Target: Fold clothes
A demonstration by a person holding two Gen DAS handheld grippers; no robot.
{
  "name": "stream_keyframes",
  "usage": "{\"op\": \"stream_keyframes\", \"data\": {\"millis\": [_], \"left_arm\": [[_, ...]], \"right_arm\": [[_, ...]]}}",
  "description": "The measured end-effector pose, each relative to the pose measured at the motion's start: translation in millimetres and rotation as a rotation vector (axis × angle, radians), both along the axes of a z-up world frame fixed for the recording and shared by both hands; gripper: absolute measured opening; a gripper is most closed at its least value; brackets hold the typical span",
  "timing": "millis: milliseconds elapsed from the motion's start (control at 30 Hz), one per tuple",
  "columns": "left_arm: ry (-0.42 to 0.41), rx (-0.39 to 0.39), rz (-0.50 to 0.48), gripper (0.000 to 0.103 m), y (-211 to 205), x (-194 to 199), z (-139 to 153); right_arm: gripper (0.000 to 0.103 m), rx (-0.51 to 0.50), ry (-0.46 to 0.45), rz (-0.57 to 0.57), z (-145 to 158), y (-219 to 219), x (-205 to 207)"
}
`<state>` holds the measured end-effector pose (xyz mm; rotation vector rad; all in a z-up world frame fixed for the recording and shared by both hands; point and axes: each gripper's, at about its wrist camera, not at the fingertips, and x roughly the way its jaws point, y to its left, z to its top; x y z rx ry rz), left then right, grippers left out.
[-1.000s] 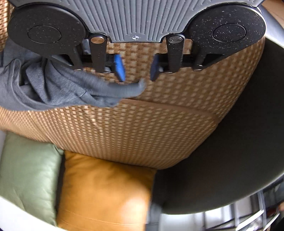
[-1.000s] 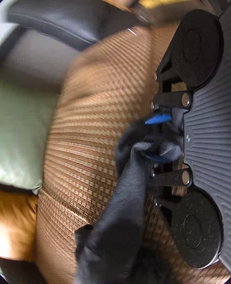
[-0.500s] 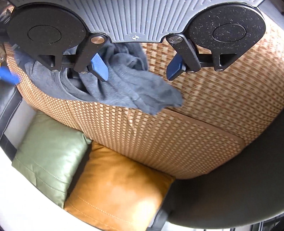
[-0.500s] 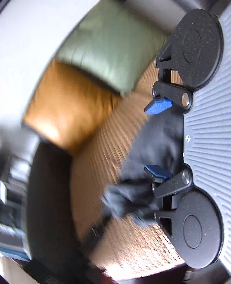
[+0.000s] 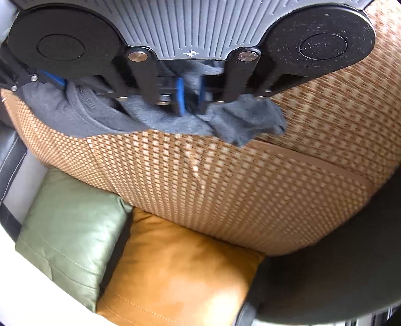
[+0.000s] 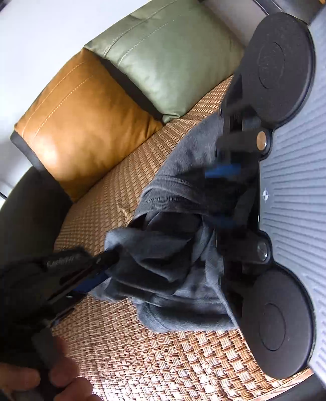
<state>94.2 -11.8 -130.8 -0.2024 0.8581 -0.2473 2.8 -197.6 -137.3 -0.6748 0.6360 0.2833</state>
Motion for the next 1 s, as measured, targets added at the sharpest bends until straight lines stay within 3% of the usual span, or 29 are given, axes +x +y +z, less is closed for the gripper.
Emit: {"op": "stream_keyframes", "data": {"millis": [33, 167, 267, 467, 533, 600, 667, 700, 733, 833, 1000], "left_arm": [[-0.016, 0.001, 0.006, 0.0, 4.2, -4.9, 4.5], [-0.091, -0.023, 0.037, 0.0, 21.4, -29.0, 33.0], [-0.149, -0.028, 0.016, 0.0, 28.2, -51.3, 52.8], [-0.149, 0.048, -0.084, 0.0, 26.2, -90.5, 54.8], [-0.144, 0.064, -0.121, 0.021, 22.2, -97.0, 51.1], [-0.145, 0.063, -0.145, 0.026, 18.4, -100.2, 51.2], [-0.16, 0.045, -0.165, 0.044, 11.5, -99.8, 56.2], [-0.169, 0.033, -0.175, 0.064, 7.1, -98.6, 59.0], [-0.182, 0.021, -0.183, 0.073, 2.3, -97.9, 62.0], [-0.213, -0.036, -0.196, 0.085, -16.4, -93.0, 72.2], [-0.13, -0.175, -0.184, 0.089, -29.6, -70.8, 62.1]], "right_arm": [[0.005, 0.033, 0.011, -0.015, 8.7, -5.9, 2.1], [0.003, 0.171, 0.003, -0.089, 57.4, -36.1, 0.5], [0.003, 0.262, -0.052, -0.131, 100.1, -54.6, -5.5], [0.003, 0.347, -0.159, -0.165, 159.4, -79.9, -13.9], [0.003, 0.335, -0.192, -0.171, 168.6, -83.7, -17.5], [0.003, 0.339, -0.22, -0.177, 179.6, -88.1, -19.7], [0.003, 0.346, -0.25, -0.184, 192.5, -93.3, -21.6], [0.003, 0.347, -0.266, -0.187, 198.6, -96.1, -21.1], [0.003, 0.349, -0.279, -0.189, 204.4, -98.2, -20.6], [0.003, 0.355, -0.297, -0.188, 215.5, -101.7, -20.2], [0.003, 0.335, -0.303, -0.183, 214.7, -101.0, -23.9]]}}
